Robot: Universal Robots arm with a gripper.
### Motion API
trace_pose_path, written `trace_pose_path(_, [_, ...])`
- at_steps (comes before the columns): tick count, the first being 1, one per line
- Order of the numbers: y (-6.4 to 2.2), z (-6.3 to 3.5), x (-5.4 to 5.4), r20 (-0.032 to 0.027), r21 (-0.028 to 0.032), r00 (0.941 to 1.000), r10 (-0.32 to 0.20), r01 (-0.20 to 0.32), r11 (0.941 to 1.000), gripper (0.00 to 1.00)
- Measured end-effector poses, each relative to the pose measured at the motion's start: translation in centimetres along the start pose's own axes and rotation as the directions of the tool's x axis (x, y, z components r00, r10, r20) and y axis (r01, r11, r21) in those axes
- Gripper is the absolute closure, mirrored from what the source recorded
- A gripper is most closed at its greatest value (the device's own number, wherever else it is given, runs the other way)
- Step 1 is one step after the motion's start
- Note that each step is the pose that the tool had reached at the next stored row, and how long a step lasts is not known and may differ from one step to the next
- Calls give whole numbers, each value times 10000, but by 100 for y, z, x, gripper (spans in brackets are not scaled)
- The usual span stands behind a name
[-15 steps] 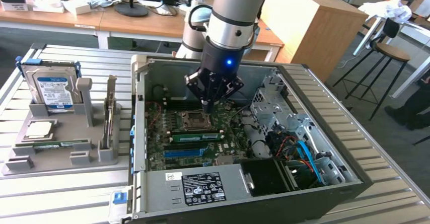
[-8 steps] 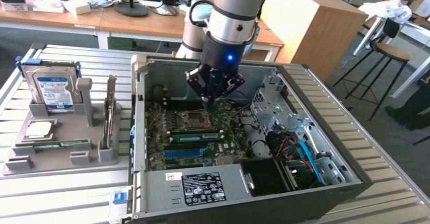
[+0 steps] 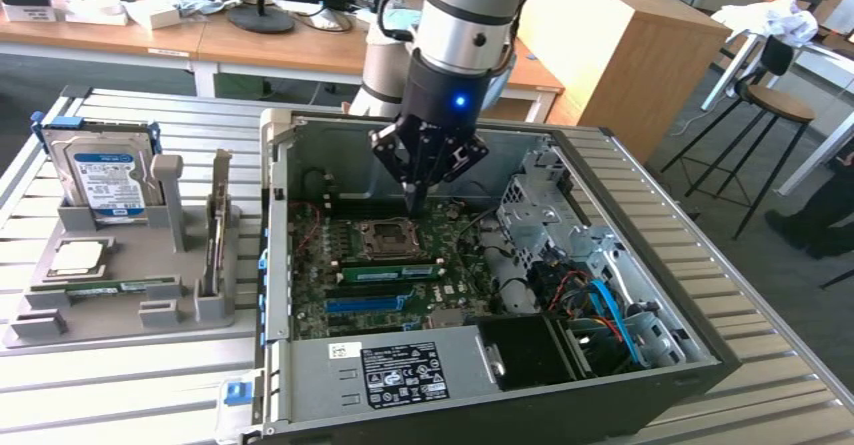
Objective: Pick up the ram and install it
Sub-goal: 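Press down the ram until it locks into place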
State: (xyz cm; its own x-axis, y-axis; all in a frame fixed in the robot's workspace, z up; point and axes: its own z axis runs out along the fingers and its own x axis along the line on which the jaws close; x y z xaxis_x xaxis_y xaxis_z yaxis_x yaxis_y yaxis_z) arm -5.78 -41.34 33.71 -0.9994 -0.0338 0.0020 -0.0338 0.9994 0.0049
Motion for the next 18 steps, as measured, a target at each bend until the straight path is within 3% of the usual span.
trace_pose_path(10, [12, -99, 0, -34, -1, 10000, 1, -1, 10000, 90])
trace_pose_path(18, [12, -101, 0, -43, -2, 10000, 1, -1, 10000, 90])
